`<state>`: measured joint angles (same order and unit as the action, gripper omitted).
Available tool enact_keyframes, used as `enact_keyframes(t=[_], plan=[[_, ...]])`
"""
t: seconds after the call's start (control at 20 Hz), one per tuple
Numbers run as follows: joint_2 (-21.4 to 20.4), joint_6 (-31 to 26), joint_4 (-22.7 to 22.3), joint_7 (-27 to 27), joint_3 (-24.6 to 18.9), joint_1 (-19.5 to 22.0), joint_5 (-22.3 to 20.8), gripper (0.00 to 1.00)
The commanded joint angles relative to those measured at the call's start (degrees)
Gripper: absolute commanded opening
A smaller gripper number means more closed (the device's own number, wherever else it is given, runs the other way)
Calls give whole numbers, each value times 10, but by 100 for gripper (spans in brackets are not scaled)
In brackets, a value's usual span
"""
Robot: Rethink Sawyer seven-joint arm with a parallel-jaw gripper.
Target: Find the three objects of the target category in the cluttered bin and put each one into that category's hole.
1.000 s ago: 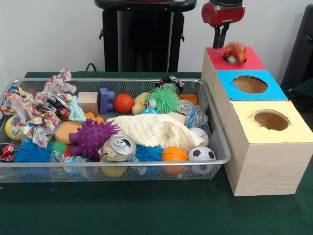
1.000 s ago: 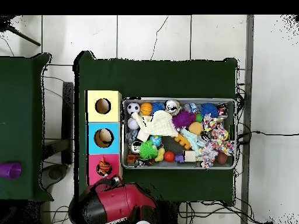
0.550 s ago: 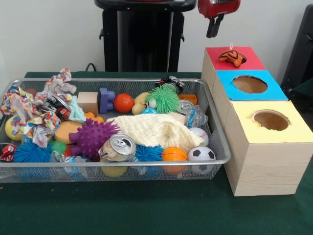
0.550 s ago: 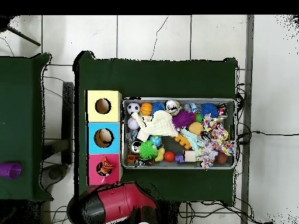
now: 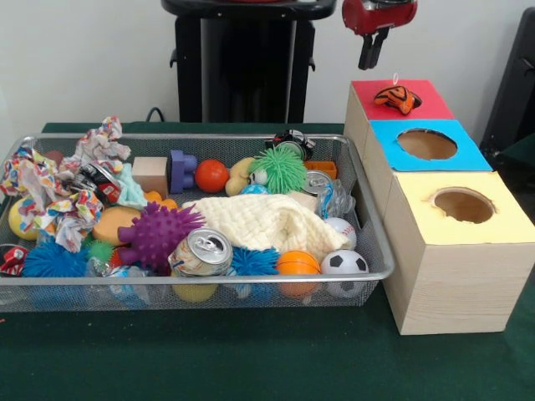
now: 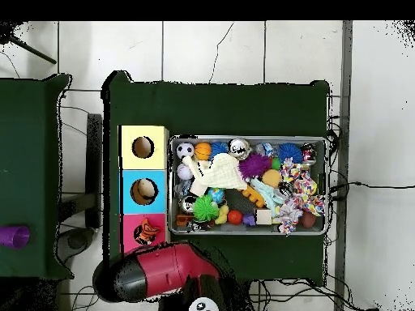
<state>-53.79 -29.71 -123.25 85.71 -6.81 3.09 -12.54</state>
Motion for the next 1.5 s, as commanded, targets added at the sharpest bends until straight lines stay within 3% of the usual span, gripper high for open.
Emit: enact_keyframes(t=[0.05,0.45,0.7,1.1,1.3,1.5], plan=[[5,-114,88,-42,-55,25,-24,0],[-33,-181,95,-76,-77,58,-28,0],[-38,-199,106,-47,-85,43,-35,0],[-5,-160,109,29,-84,2,-20,0],[7,-144,124,35,-79,-2,-21,0],[16,-169,153,20,-80,4,-21,0]])
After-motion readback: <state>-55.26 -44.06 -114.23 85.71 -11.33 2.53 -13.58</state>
